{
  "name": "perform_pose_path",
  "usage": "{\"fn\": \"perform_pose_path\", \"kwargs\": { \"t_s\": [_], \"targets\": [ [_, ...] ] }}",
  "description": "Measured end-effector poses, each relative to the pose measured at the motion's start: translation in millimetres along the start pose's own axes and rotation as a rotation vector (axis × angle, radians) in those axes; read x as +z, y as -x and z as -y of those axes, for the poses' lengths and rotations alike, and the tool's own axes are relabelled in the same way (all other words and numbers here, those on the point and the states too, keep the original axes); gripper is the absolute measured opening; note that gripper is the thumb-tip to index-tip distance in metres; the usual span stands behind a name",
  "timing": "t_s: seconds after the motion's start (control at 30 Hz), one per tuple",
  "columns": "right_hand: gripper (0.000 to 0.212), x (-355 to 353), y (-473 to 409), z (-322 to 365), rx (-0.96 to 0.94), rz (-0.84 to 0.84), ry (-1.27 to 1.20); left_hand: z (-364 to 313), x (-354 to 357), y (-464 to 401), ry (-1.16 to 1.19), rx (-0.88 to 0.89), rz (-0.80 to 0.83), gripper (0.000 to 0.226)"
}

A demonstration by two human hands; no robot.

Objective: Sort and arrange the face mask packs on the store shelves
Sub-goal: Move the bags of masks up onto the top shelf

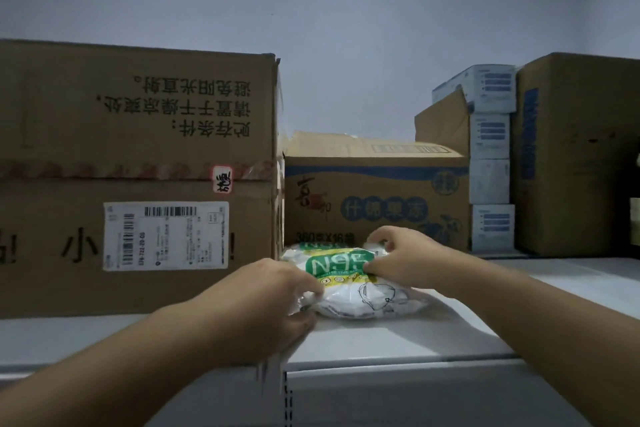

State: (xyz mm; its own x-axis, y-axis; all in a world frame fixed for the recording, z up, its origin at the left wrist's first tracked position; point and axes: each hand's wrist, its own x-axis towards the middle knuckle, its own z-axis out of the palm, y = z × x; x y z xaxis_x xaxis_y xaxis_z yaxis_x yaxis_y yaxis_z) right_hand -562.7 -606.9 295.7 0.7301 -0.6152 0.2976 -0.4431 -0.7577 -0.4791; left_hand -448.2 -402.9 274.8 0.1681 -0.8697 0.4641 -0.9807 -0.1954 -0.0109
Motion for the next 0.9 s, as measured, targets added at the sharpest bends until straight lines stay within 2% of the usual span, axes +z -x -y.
{"fn": "perform_pose_path", "kwargs": {
  "t_s": [0.1,0.2,0.43,0.6,0.8,0.9],
  "targets": [
    [0.037,2.9,1.7,0.5,-0.151,-0.057,0.09,1.2,3.0,-0.6,0.017,-0.012,-0.006,0.036],
    [0.028,4.9,3.6,1.3,-0.149,0.006,0.083,0.6,3.6,0.0,0.038,-0.017,0.001,0.037],
    [0.038,0.9,10.0,4.3,-0.149,0.058,0.088,-9.4,-0.5,6.2,0.068,-0.052,0.02,0.044],
    [0.063,1.7,16.4,12.8,-0.205,0.015,-0.005,-17.2,-4.2,26.6,0.038,-0.002,-0.134,0.057],
    [0.061,13.4,46.8,64.2,-0.467,-0.08,-0.245,-29.6,-16.4,85.8,0.012,0.193,-0.421,0.041],
    [0.064,34.4,65.6,99.8,-0.628,-0.047,-0.325,-30.8,-14.3,125.9,-0.061,0.234,-0.503,0.034]
  ]
}}
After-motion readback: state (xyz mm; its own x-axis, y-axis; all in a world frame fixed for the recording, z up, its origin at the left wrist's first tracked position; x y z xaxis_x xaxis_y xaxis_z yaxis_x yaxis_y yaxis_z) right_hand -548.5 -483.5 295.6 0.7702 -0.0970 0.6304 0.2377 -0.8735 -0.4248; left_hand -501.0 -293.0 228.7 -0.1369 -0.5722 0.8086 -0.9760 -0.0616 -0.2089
